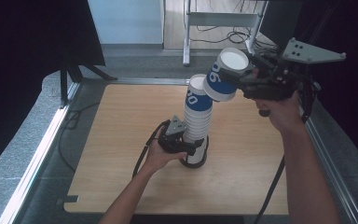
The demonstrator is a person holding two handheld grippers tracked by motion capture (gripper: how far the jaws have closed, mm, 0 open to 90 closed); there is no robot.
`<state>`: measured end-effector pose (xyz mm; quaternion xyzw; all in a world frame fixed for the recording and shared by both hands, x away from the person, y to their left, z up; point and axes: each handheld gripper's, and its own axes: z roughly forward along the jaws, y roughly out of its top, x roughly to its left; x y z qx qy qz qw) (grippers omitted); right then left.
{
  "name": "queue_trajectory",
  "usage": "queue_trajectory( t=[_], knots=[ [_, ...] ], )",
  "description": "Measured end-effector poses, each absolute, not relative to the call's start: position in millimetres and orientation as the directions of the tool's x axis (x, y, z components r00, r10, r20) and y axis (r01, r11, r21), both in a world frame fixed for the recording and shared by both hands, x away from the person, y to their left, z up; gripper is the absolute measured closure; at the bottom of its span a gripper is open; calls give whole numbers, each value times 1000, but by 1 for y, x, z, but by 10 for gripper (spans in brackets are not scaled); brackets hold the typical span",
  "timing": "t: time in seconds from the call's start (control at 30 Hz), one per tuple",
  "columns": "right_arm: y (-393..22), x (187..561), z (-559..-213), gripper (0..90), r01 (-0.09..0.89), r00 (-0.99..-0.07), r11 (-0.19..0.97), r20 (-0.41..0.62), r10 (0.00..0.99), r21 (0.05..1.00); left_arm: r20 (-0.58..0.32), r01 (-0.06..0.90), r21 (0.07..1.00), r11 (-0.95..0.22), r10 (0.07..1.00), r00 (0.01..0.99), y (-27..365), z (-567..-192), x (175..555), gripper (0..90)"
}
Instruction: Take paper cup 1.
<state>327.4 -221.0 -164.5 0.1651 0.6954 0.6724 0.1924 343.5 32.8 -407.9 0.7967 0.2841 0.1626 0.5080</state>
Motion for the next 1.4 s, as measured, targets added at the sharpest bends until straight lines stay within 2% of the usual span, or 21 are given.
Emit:
queue_trajectory(
  t=[0.6,1.07,1.4],
  knots=[
    [-263,313,-208,293,-10,-859,25,-22,511,1000,-29,293,898,-327,622,783,33,-407,343,135],
    [-268,314,-269,292,72,-857,62,30,514,996,-42,303,901,-310,634,772,32,-407,342,129],
    [-265,312,-300,291,103,-856,77,49,514,992,-57,310,901,-304,624,779,36,-406,341,17]
  ],
)
